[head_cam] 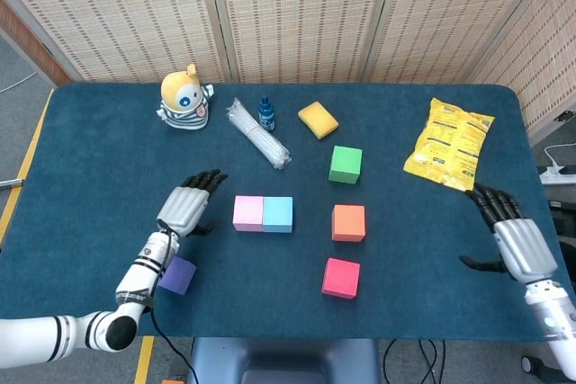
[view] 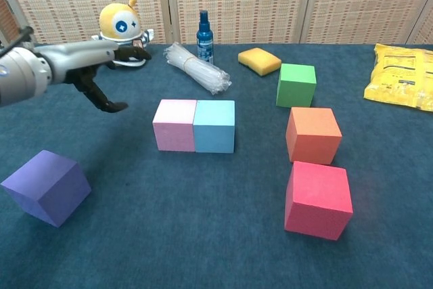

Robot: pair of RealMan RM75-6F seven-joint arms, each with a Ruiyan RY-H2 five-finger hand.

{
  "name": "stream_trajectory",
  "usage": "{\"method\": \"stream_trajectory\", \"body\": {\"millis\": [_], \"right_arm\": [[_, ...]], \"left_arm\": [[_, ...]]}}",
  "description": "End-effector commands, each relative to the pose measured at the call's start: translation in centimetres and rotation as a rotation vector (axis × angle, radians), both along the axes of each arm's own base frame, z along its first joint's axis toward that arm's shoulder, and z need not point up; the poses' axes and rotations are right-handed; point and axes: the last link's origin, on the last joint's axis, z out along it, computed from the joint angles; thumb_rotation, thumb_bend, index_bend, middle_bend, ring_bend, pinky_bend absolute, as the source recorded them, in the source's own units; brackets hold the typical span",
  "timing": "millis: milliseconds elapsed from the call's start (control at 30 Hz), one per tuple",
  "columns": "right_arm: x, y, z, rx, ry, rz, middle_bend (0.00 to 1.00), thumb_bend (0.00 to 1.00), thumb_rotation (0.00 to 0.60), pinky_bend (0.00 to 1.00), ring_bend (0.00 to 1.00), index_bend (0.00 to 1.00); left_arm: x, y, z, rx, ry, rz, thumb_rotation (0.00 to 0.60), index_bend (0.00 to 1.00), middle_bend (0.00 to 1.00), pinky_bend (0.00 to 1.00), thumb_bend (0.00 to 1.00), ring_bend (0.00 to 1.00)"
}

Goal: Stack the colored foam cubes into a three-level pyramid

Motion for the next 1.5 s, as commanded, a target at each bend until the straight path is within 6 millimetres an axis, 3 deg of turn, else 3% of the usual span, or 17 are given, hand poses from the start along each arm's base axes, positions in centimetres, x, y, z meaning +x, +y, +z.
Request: {"method": "stream_trajectory", "body": {"millis": [33,333,600,967,1167,1300,1500], "right_arm": [[2.5,-2.8,-3.0,0.099,-0.069,0.025,0.23,0.16,0.6,0.3,0.14,0.12],[5.7,-7.4,-9.7,0.285,-0.145,-0.037,0.27,0.16,0.6,0.34,0.2,0.22],[7.5,-9.1,-13.7,0.344,-0.136,-0.06,0.28,0.16,0.6,0.34,0.21,0.23],[8.4,-10.7,-15.4,0.342,-0.135,-0.1,0.31,0.16,0.6,0.35,0.24,0.3],[8.6,-11.2,-16.3,0.32,-0.135,-0.11,0.35,0.16,0.6,0.38,0.29,0.39],[9.0,-11.5,-16.6,0.306,-0.146,-0.119,0.41,0.17,0.6,0.4,0.34,0.52],[10.6,-12.5,-15.9,0.322,-0.178,-0.111,0.42,0.17,0.6,0.4,0.34,0.56]], "left_arm": [[-1.3,-0.5,2.2,0.045,-0.015,0.003,0.6,0.0,0.0,0.12,0.37,0.0],[-3.5,-1.6,4.3,0.071,-0.036,-0.004,0.6,0.0,0.0,0.11,0.37,0.0],[-4.5,-1.7,4.4,0.055,-0.046,-0.001,0.6,0.0,0.0,0.1,0.37,0.0],[-4.8,-1.7,4.8,0.065,-0.07,-0.003,0.6,0.0,0.0,0.1,0.37,0.0],[-4.9,-1.8,4.8,0.061,-0.076,-0.005,0.6,0.0,0.0,0.1,0.37,0.0],[-5.0,-1.8,4.9,0.062,-0.081,-0.002,0.6,0.0,0.0,0.1,0.37,0.0],[-5.0,-1.9,5.2,0.066,-0.083,-0.002,0.6,0.0,0.0,0.1,0.36,0.0]]}}
